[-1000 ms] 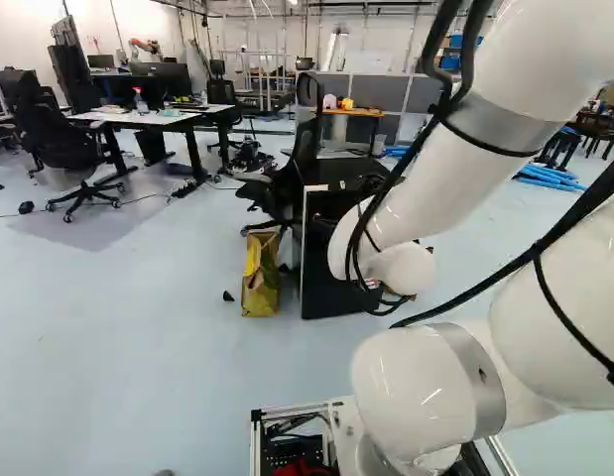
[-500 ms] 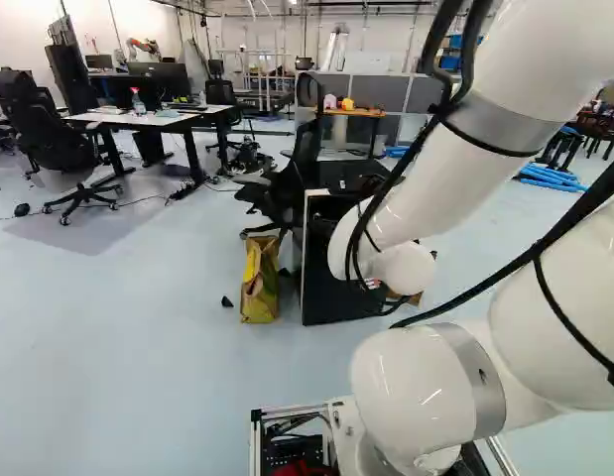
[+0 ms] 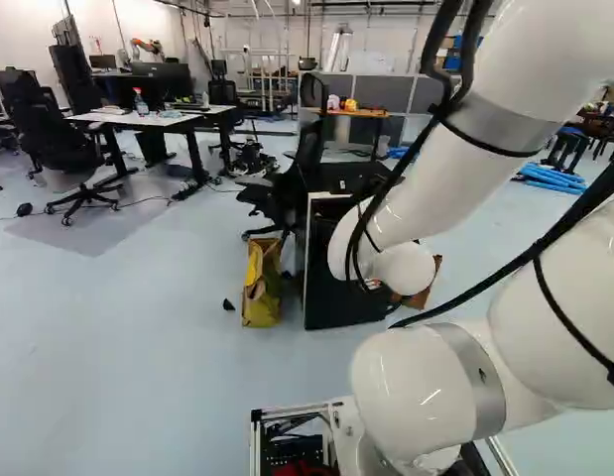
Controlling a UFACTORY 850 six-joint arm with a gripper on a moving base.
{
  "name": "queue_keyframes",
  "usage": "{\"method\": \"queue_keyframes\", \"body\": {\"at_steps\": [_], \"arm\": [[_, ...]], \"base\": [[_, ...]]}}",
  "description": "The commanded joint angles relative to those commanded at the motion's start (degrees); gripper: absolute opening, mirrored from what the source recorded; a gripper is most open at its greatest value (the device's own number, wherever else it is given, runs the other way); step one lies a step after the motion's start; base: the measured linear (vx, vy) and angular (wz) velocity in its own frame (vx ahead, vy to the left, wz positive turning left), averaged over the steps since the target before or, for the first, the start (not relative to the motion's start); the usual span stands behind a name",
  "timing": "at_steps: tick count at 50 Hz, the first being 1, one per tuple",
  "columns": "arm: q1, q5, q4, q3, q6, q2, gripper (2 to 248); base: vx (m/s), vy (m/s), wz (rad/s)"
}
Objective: Grab a drink from the fridge
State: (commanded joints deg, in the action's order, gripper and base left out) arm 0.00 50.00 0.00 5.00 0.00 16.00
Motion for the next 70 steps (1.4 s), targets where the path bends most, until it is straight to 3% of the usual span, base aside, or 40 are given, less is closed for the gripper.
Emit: {"method": "queue_keyframes", "body": {"at_steps": [54,70], "arm": [[0.19,0.00,0.07,0.00,0.00,0.00,247],[2.41,0.00,5.02,0.00,0.00,0.00,247]], "base": [[0.031,0.008,0.037],[0.000,0.000,0.000]]}}
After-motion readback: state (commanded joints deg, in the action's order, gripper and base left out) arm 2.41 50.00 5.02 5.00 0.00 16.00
